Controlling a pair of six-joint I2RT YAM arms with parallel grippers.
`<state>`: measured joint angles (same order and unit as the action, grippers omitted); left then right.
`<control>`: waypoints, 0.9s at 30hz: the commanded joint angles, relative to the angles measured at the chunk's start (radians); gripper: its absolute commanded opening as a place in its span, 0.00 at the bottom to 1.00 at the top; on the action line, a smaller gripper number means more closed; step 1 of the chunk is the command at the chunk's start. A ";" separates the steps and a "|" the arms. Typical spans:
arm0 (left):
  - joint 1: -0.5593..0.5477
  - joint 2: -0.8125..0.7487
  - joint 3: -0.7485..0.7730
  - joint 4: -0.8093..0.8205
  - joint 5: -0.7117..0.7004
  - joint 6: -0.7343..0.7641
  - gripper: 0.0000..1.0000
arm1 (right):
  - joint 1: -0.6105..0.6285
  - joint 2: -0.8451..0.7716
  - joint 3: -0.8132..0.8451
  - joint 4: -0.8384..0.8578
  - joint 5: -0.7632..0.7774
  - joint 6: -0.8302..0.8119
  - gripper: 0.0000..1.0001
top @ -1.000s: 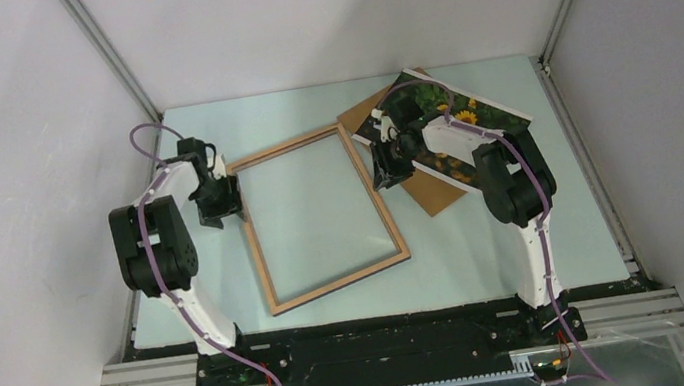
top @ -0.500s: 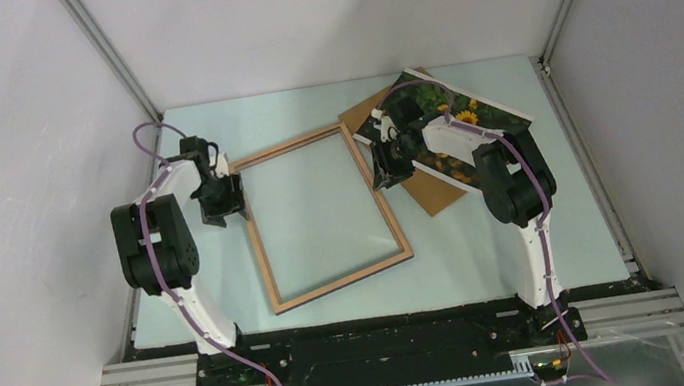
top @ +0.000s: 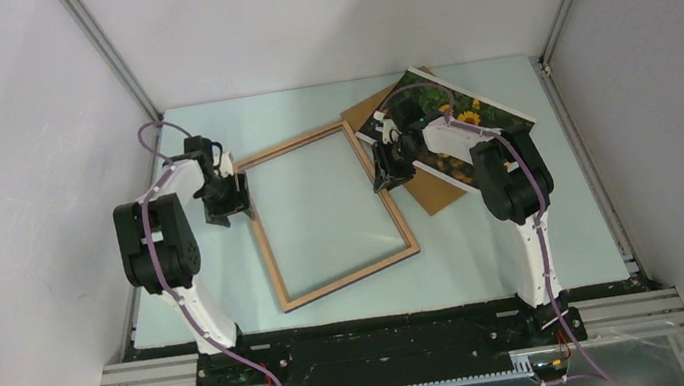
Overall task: Put the photo into the frame
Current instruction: Place the photo frame item in the photo frame.
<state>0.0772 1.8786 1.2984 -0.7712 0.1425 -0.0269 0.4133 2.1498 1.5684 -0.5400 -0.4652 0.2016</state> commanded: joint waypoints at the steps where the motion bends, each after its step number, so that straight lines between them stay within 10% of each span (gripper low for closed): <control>1: -0.024 0.008 0.018 0.021 0.040 -0.009 0.71 | -0.002 0.027 0.006 0.008 -0.026 0.008 0.43; 27: -0.035 0.075 0.073 0.021 0.030 -0.075 0.73 | 0.026 0.024 -0.018 0.017 -0.086 0.036 0.43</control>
<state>0.0696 1.9179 1.3499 -0.8211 0.1349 -0.0490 0.4080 2.1548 1.5677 -0.5365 -0.4950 0.2115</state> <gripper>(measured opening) 0.724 0.433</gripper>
